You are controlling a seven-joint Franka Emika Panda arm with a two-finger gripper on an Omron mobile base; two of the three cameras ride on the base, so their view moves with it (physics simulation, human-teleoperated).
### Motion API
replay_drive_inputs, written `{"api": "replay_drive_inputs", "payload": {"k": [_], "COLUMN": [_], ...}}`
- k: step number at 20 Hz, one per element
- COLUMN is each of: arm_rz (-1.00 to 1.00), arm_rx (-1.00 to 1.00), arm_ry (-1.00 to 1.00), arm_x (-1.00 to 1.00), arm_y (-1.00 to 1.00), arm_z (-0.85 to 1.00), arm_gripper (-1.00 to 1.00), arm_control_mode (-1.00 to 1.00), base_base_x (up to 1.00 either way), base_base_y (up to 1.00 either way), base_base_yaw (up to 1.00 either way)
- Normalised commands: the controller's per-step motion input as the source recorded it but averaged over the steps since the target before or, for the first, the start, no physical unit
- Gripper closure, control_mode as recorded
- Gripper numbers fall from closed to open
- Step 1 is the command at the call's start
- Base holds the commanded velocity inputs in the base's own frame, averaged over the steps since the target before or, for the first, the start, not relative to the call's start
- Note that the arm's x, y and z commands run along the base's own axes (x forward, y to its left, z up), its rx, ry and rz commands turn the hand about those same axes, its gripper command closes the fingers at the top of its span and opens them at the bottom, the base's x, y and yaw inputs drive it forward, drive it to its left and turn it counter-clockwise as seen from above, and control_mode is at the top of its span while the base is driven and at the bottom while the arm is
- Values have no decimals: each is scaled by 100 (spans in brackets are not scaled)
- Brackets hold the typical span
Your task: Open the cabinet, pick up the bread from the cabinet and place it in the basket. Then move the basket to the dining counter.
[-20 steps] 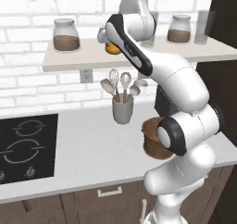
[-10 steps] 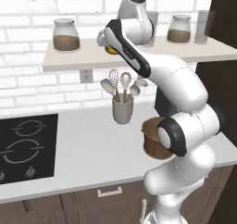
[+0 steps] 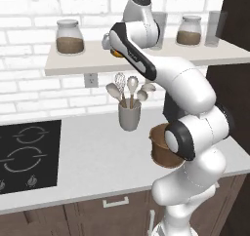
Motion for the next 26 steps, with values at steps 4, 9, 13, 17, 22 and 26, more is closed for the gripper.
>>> {"api": "replay_drive_inputs", "payload": {"k": [4,9,13,17,22,26], "arm_rz": [0,0,0,-1,-13,-22], "arm_rx": [0,0,0,0,0,5], "arm_ry": [0,0,0,0,-5,-4], "arm_x": [4,0,0,-29,-92,-100], "arm_y": [0,0,0,0,-32,-86], "arm_z": [0,0,0,0,2,0], "arm_gripper": [-100,100,100,100,100,100], "arm_control_mode": [-100,-100,-100,-100,-100,-100], "base_base_x": [0,0,0,0,0,0], "base_base_y": [0,0,0,0,0,0], "base_base_yaw": [0,0,0,0,0,0]}}
